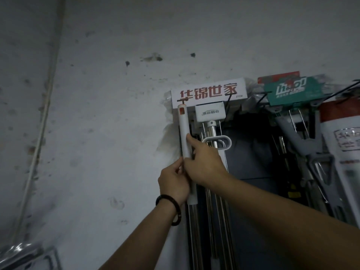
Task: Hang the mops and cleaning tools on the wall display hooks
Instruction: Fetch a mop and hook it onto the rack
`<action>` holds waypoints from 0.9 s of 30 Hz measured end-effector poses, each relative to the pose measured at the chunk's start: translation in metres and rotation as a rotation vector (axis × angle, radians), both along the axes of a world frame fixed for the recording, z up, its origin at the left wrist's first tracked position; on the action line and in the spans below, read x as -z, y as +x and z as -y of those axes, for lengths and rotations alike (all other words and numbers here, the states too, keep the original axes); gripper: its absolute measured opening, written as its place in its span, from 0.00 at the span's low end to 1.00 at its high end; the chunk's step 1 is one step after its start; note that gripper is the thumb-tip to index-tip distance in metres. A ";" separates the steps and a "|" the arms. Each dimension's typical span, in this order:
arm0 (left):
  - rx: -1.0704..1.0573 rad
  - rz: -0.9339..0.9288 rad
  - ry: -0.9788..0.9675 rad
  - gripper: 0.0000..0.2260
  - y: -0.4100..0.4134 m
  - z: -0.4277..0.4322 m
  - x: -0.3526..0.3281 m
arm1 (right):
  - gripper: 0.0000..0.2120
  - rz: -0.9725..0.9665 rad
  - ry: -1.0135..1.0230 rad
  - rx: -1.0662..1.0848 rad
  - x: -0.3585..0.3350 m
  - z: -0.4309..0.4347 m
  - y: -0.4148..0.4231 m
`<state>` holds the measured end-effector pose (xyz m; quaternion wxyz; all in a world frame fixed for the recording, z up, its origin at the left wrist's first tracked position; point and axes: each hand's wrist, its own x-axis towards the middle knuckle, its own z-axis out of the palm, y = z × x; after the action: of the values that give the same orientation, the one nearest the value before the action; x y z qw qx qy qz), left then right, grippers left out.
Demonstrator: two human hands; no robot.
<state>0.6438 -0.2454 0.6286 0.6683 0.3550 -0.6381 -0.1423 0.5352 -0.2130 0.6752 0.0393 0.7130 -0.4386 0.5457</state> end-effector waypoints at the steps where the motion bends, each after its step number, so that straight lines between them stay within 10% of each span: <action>1: 0.008 0.001 -0.002 0.17 -0.002 0.003 0.002 | 0.38 -0.008 0.005 0.015 0.002 0.002 0.000; 10: -0.101 0.009 -0.055 0.14 -0.010 0.035 -0.003 | 0.37 -0.134 0.092 0.116 -0.009 0.019 -0.001; 16: -0.300 0.197 0.011 0.12 -0.011 0.061 -0.015 | 0.07 -0.207 0.159 0.151 -0.012 0.041 0.004; 27: -0.115 0.142 0.068 0.17 -0.007 0.080 0.009 | 0.14 -0.189 0.237 0.046 0.030 0.062 0.001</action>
<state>0.6369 -0.3251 0.6201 0.6160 0.4226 -0.6573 -0.0997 0.5358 -0.2753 0.6456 0.0084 0.7506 -0.5104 0.4197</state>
